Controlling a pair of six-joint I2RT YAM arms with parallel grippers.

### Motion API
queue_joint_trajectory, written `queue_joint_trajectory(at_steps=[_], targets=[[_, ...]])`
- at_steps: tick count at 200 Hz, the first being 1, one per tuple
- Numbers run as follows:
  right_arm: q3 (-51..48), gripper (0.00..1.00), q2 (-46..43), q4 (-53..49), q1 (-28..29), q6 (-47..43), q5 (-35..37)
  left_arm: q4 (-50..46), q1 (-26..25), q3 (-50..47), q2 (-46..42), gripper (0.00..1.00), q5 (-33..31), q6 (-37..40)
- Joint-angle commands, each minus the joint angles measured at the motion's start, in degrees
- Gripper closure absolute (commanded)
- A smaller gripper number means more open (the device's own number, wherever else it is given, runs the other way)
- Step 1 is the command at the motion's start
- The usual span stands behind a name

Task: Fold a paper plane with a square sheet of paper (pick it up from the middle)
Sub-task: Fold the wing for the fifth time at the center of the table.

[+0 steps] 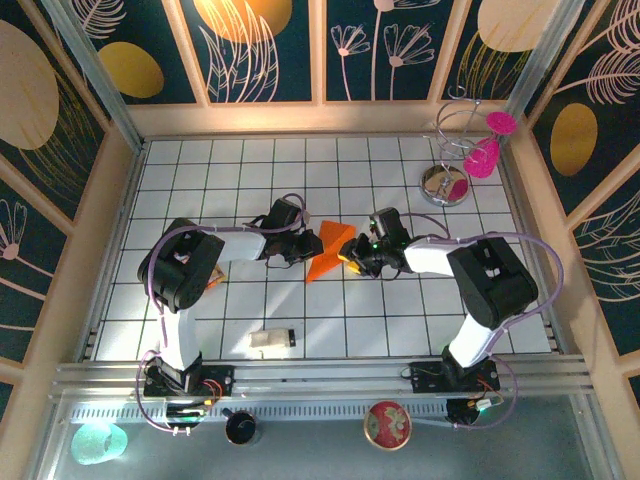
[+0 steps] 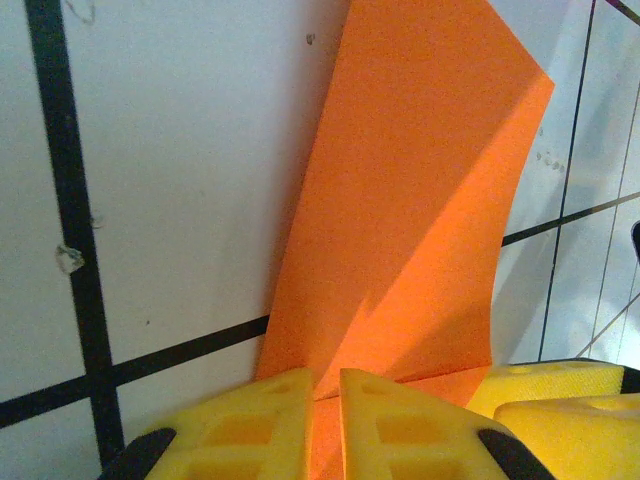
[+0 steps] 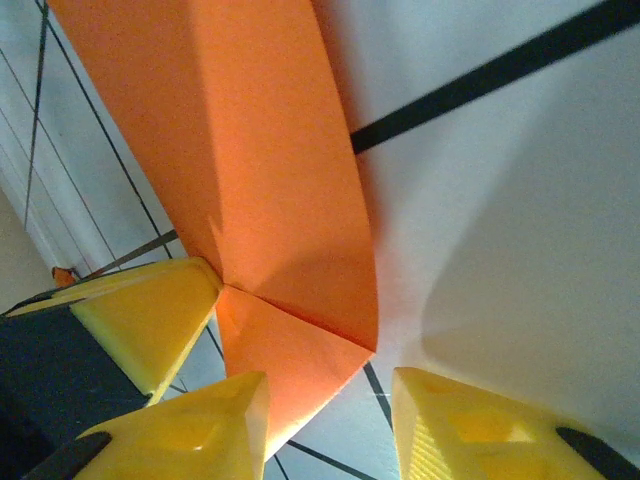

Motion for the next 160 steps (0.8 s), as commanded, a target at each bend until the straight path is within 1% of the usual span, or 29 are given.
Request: queue_joint_trajectory(at_steps=[1, 29, 93, 160], targets=[[1.3, 0.65, 0.9, 2.6, 0.4, 0.1, -1.1, -2.8, 0.2, 0.6, 1.8, 0.84, -1.2, -0.5], [0.8, 0.68, 1.4, 4.6, 0.4, 0.5, -1.5, -2.7, 0.2, 0.6, 1.8, 0.85, -1.1, -0.6], [-1.1, 0.71, 1.6, 10.6, 0.4, 2.3, -2.9, -2.8, 0.3, 0.7, 1.7, 0.84, -1.2, -0.6], [-1.1, 0.75, 3.5, 10.8, 0.4, 2.5, -3.2, -2.8, 0.3, 1.3, 0.5, 0.82, -1.7, -0.8]])
